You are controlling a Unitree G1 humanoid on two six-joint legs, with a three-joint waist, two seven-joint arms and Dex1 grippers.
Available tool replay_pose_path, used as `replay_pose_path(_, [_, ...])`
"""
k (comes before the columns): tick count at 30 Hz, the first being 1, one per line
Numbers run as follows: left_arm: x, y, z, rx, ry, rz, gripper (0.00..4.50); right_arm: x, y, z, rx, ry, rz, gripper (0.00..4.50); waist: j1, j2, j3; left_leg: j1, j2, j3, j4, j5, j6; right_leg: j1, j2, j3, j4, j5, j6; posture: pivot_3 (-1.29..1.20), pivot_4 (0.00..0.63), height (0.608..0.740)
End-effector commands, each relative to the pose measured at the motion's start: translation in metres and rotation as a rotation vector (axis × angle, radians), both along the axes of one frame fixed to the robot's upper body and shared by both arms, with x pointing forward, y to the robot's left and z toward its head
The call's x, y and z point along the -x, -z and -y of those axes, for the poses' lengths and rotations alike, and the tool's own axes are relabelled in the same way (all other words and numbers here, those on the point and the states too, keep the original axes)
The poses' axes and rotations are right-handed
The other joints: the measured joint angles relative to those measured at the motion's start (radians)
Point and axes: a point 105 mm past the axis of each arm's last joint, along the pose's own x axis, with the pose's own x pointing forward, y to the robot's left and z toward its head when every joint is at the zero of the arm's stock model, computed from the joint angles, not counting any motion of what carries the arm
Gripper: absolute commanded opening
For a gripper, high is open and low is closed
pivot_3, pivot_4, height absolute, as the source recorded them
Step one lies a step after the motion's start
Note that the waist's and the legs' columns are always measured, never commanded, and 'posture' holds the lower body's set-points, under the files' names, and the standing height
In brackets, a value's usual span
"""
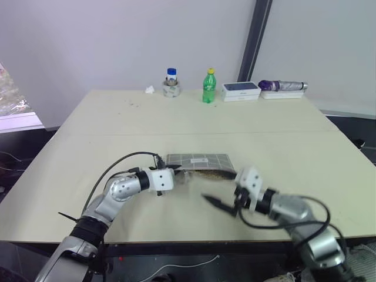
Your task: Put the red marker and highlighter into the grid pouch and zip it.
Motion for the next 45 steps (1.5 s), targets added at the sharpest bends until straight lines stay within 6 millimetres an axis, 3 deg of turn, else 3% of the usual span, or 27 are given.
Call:
replay_pose_path(1, [-0.008, -0.013, 0.010, 0.019, 0.002, 0.034, 0.00, -0.012, -0.009, -0.017, -0.043, 0.053, -0.014, 4.38, -0.006, 0.000, 0.000, 0.000, 0.000, 0.000, 0.000, 0.000, 0.000, -0.001, 0.000, 0.000, 0.001, 0.000, 0.000, 0.00, 0.150, 0.740])
replay_pose_path(5, [-0.010, -0.024, 0.023, 0.016, 0.034, 0.073, 0.00, -0.038, 0.001, -0.024, -0.058, 0.168, -0.080, 4.38, -0.002, 0.000, 0.000, 0.001, 0.000, -0.002, 0.000, 0.001, -0.001, -0.001, 0.002, 0.000, 0.002, 0.000, 0.000, 0.00, 0.150, 0.740])
replay_pose_path(10, [-0.008, -0.033, 0.029, 0.023, 0.053, 0.099, 0.00, -0.066, 0.003, -0.023, -0.028, 0.293, -0.027, 4.38, -0.003, 0.000, 0.000, -0.001, -0.001, -0.001, -0.001, 0.000, -0.001, -0.001, 0.000, 0.001, -0.002, 0.000, 0.000, 0.00, 0.150, 0.740])
replay_pose_path(19, [-0.009, -0.034, 0.031, 0.009, 0.059, 0.117, 0.00, -0.086, -0.032, -0.058, -0.249, 0.250, -0.063, 4.38, -0.007, 0.000, 0.000, 0.000, 0.000, -0.001, -0.001, 0.001, -0.001, -0.003, 0.001, 0.001, 0.001, 0.000, 0.000, 0.00, 0.150, 0.740])
replay_pose_path(22, [-0.010, -0.036, 0.030, 0.011, 0.051, 0.122, 0.00, -0.089, -0.026, -0.063, -0.210, 0.241, -0.064, 3.52, -0.005, 0.000, 0.000, 0.000, 0.000, -0.001, -0.001, 0.001, -0.001, -0.002, 0.001, 0.001, 0.001, 0.000, 0.000, 0.00, 0.150, 0.740])
replay_pose_path(25, [-0.012, -0.037, 0.024, 0.009, 0.031, 0.127, 0.00, -0.087, -0.020, -0.060, -0.194, 0.242, -0.077, 2.02, -0.007, 0.000, 0.000, 0.000, 0.000, -0.001, -0.001, 0.001, -0.001, -0.003, 0.001, 0.001, 0.001, 0.000, 0.000, 0.00, 0.150, 0.740])
replay_pose_path(29, [-0.014, -0.036, 0.013, 0.005, -0.001, 0.135, 0.00, -0.084, -0.010, -0.046, -0.139, 0.263, -0.066, 0.04, -0.007, 0.000, 0.000, 0.000, 0.000, -0.001, -0.001, 0.001, -0.001, -0.003, 0.001, 0.001, 0.001, 0.000, 0.000, 0.00, 0.150, 0.740])
replay_pose_path(34, [-0.019, -0.027, -0.029, -0.013, -0.100, 0.110, 0.00, -0.096, -0.025, 0.013, -0.036, 0.345, 0.067, 0.04, -0.007, 0.000, 0.000, 0.000, 0.000, -0.001, -0.001, 0.001, -0.001, -0.003, 0.001, 0.001, 0.001, 0.000, 0.000, 0.00, 0.150, 0.740])
replay_pose_path(41, [-0.014, -0.015, -0.060, -0.029, -0.146, 0.054, 0.00, -0.109, -0.039, 0.105, 0.130, 0.480, 0.142, 0.04, -0.006, 0.000, 0.000, 0.000, 0.000, -0.001, -0.001, 0.000, -0.001, -0.003, 0.001, 0.001, 0.001, 0.000, 0.000, 0.00, 0.150, 0.740])
replay_pose_path(44, [-0.012, -0.016, -0.064, 0.040, -0.141, -0.008, 0.00, -0.106, -0.041, 0.115, 0.129, 0.476, 0.142, 0.04, -0.007, 0.000, 0.000, 0.000, 0.000, 0.000, -0.001, 0.000, -0.001, -0.003, 0.001, 0.001, 0.001, 0.000, 0.000, 0.00, 0.150, 0.740])
replay_pose_path(45, [-0.011, -0.018, -0.064, 0.072, -0.138, -0.031, 0.38, -0.102, -0.041, 0.112, 0.104, 0.446, 0.129, 0.29, -0.007, 0.000, 0.000, 0.000, 0.000, 0.000, -0.001, 0.000, -0.001, -0.003, 0.001, 0.001, 0.001, 0.000, 0.000, 0.00, 0.150, 0.740])
